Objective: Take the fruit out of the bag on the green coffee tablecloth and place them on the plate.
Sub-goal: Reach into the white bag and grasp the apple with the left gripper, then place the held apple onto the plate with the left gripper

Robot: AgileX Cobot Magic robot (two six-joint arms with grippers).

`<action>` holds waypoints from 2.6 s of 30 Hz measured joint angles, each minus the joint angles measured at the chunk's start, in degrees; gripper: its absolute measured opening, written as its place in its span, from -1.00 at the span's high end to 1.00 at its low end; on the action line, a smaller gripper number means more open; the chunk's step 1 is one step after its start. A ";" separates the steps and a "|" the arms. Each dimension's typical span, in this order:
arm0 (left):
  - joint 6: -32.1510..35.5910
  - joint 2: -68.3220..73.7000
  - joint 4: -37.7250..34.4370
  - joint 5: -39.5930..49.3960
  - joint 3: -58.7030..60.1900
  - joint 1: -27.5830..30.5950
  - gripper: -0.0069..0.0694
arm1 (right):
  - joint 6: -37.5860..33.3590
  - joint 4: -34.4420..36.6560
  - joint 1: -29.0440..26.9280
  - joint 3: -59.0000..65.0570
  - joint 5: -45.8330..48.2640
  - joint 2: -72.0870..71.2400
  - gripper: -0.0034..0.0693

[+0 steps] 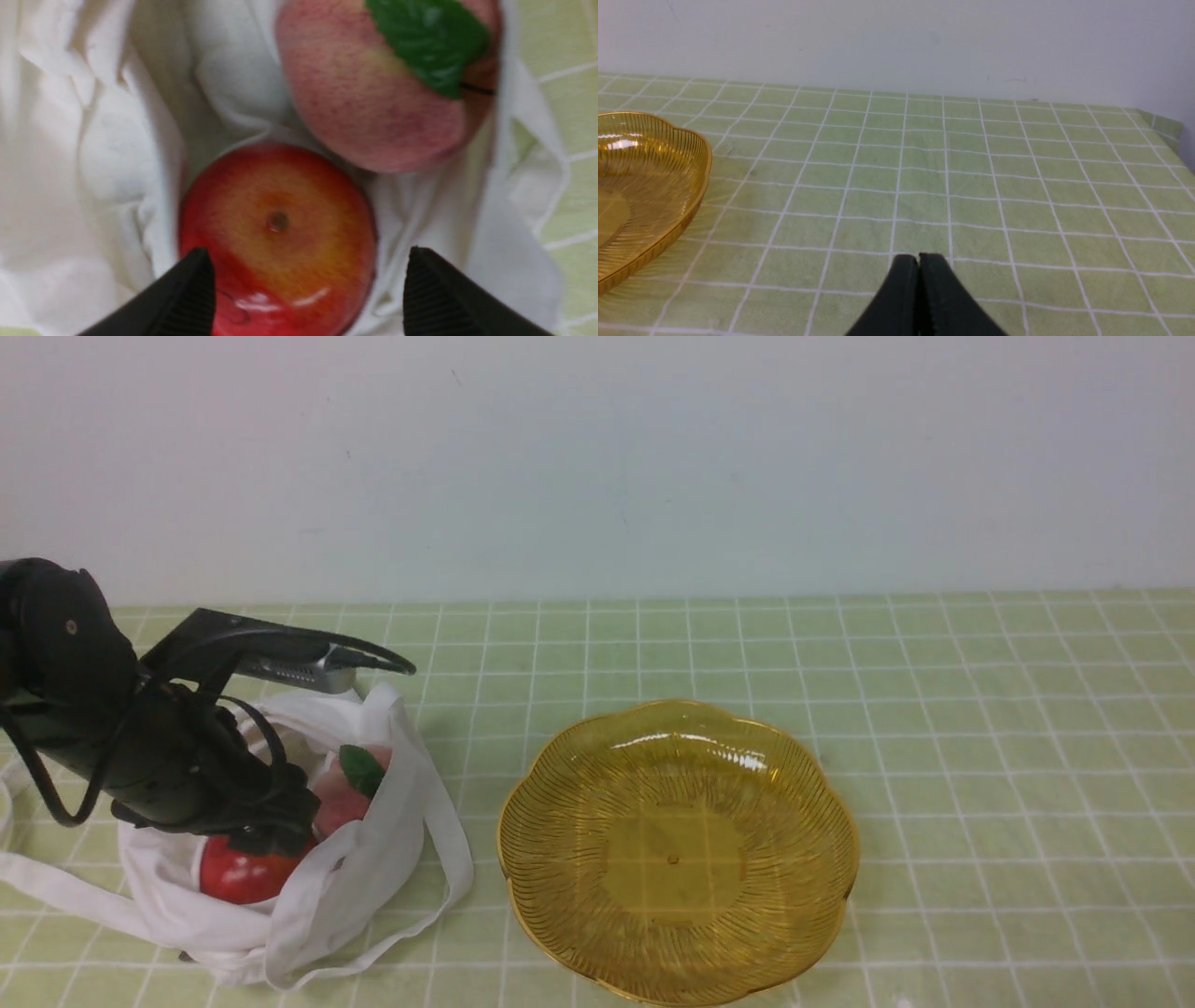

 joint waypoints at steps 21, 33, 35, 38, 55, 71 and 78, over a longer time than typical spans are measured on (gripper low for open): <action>0.00 5.33 2.65 -2.78 -0.57 0.00 -0.87 | 0.00 0.00 0.00 0.00 0.00 0.00 0.94; -1.82 6.91 3.22 -3.35 -1.24 0.00 -0.76 | 0.00 0.00 0.00 0.00 0.00 0.00 0.94; -2.09 6.91 3.34 -3.20 -1.25 0.00 -0.76 | 0.00 0.00 0.00 0.00 0.00 0.00 0.94; -2.70 5.90 3.47 -2.40 -1.14 -0.05 -0.76 | 0.00 0.00 0.00 0.00 0.00 0.00 0.94; -1.27 -12.88 -0.61 -0.83 -0.10 -1.71 -0.76 | 0.00 0.00 0.00 0.00 0.00 0.00 0.94; 7.97 -0.61 -21.20 -20.76 -2.55 -27.66 -0.76 | 0.00 0.00 0.00 0.00 0.00 0.00 0.94; 7.97 10.46 -21.32 -24.72 -3.66 -28.82 -0.76 | 0.00 0.00 0.00 0.00 0.00 0.00 0.94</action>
